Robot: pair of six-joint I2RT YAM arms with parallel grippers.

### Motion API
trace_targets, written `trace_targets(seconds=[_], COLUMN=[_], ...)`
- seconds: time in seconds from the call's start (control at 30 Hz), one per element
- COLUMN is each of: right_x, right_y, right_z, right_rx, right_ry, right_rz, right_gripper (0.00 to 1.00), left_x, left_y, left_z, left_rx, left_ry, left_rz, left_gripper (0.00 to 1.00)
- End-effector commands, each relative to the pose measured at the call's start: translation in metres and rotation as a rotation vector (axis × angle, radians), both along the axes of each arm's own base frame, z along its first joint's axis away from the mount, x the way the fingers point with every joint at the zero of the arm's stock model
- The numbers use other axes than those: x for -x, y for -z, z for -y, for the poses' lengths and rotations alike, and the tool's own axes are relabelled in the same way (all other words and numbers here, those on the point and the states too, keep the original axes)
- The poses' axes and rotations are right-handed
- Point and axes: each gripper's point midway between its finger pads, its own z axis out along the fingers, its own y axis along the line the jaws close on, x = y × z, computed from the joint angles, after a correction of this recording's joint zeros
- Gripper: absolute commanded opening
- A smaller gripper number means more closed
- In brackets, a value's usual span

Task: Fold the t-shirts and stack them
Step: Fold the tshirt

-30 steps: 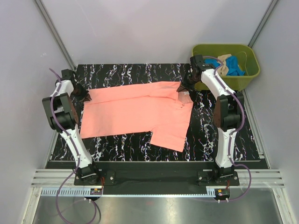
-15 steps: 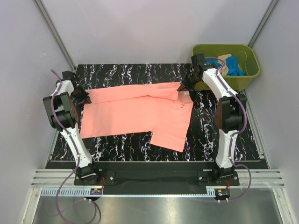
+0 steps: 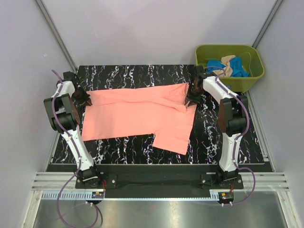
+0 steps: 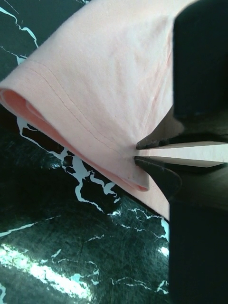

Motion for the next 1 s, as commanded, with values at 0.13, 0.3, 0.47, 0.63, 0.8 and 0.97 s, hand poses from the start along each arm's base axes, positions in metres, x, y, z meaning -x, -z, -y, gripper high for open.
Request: trace_targets(seconds=[0.13,0.3,0.47,0.63,0.8,0.97], right_x=[-0.026,-0.066,-0.133,-0.174,-0.181,-0.174], right_y=[-0.067,-0.079,-0.065,-0.050,-0.034,-0.020], right_z=[0.011,-0.017,-0.033,-0.016,0.004,0.012], right_rx=[0.207,0.139,0.230,0.420,0.531,0.570], right_ry=[-0.190,-0.156,-0.108,-0.061,0.003,0.011], right_rz=[0.227,0.369,0.480,0.528,0.527,0.498], right_gripper=[0.46,0.54,0.56,0.56,0.43,0.38], left_x=[-0.007,-0.008,-0.030,-0.039,-0.037,-0.034], left_y=[-0.041,-0.063,-0.062,-0.046,-0.028,-0.019], left_z=[-0.016,-0.004,0.003,0.006,0.003,0.001], left_rx=[-0.110,-0.081,-0.019,0.020,0.018,0.013], left_ry=[0.019,0.013,0.032,0.023,0.007,-0.004], left_rz=[0.068,0.151,0.218,0.206,0.168,0.151], left_gripper=[0.21,0.23,0.25,0.26,0.25,0.25])
